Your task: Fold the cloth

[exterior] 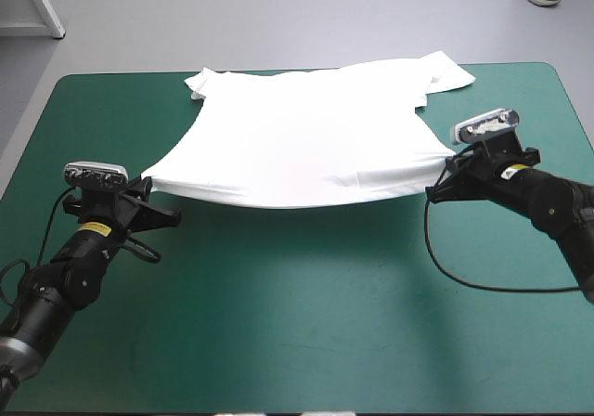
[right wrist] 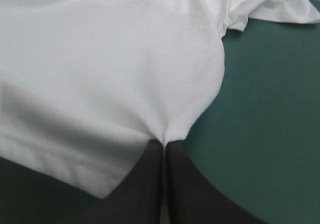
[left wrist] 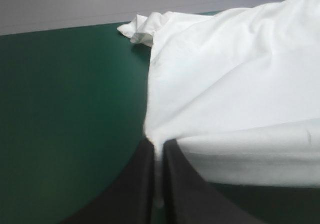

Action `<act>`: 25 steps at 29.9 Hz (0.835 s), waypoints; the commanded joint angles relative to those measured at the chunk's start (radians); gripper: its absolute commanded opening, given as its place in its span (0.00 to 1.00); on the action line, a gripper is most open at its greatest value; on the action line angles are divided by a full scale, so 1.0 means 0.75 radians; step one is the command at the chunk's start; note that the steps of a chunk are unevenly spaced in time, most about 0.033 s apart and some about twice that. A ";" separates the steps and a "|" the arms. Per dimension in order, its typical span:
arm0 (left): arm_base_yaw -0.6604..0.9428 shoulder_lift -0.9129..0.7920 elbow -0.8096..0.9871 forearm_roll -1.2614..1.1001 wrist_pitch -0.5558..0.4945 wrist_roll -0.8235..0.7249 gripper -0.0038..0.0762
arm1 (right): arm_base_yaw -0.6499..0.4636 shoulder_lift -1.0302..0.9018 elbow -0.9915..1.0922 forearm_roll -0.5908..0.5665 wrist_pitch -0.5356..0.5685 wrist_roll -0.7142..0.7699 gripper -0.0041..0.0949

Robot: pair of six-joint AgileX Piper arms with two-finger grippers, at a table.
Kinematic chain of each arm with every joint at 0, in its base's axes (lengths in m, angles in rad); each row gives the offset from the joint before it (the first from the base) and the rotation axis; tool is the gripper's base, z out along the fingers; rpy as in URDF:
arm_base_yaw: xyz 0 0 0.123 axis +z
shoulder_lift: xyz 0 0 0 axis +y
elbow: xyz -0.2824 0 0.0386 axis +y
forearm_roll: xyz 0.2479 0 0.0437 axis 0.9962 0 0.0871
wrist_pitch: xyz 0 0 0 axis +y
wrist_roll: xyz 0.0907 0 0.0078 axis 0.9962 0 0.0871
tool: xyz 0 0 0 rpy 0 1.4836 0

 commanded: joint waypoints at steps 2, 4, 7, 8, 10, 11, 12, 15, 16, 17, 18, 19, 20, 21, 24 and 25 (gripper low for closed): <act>0.000 -0.119 0.039 -0.014 -0.001 -0.004 0.07 | -0.013 -0.154 0.130 0.059 -0.125 0.001 0.05; 0.000 -0.163 0.065 -0.012 0.058 0.019 0.07 | -0.013 -0.198 0.198 0.056 -0.117 0.015 0.05; 0.000 -0.236 0.110 0.034 0.156 0.025 0.07 | -0.013 -0.286 0.331 0.043 -0.089 0.049 0.05; 0.000 -0.255 0.119 0.061 0.192 0.017 0.07 | -0.013 -0.312 0.368 0.028 -0.086 0.069 0.05; 0.000 -0.294 0.131 0.082 0.290 0.005 0.07 | -0.013 -0.375 0.456 -0.023 -0.086 0.145 0.05; 0.000 -0.308 0.134 0.095 0.327 -0.013 0.07 | -0.013 -0.407 0.489 -0.048 -0.086 0.188 0.05; 0.000 -0.326 0.137 0.116 0.380 -0.038 0.07 | -0.013 -0.437 0.527 -0.084 -0.075 0.224 0.05; 0.000 -0.375 0.137 0.207 0.558 -0.107 0.07 | -0.013 -0.503 0.611 -0.230 -0.010 0.359 0.05; 0.000 -0.387 0.137 0.252 0.620 -0.131 0.07 | -0.013 -0.520 0.636 -0.276 0.017 0.399 0.05; 0.000 -0.396 0.137 0.299 0.673 -0.148 0.07 | -0.013 -0.531 0.657 -0.315 0.040 0.431 0.05; 0.000 -0.402 0.137 0.348 0.740 -0.169 0.07 | -0.013 -0.544 0.673 -0.369 0.072 0.478 0.05; 0.000 -0.408 0.137 0.401 0.805 -0.195 0.07 | -0.013 -0.551 0.681 -0.390 0.091 0.497 0.05; 0.000 -0.408 0.137 0.440 0.856 -0.219 0.07 | -0.013 -0.558 0.688 -0.412 0.102 0.533 0.05; 0.000 -0.413 0.137 0.482 0.906 -0.258 0.07 | -0.013 -0.563 0.688 -0.427 0.117 0.561 0.05; 0.000 -0.427 0.137 0.516 1.005 -0.307 0.07 | -0.013 -0.567 0.689 -0.433 0.229 0.569 0.05; 0.000 -0.427 0.137 0.518 1.050 -0.307 0.07 | -0.013 -0.565 0.689 -0.433 0.238 0.569 0.05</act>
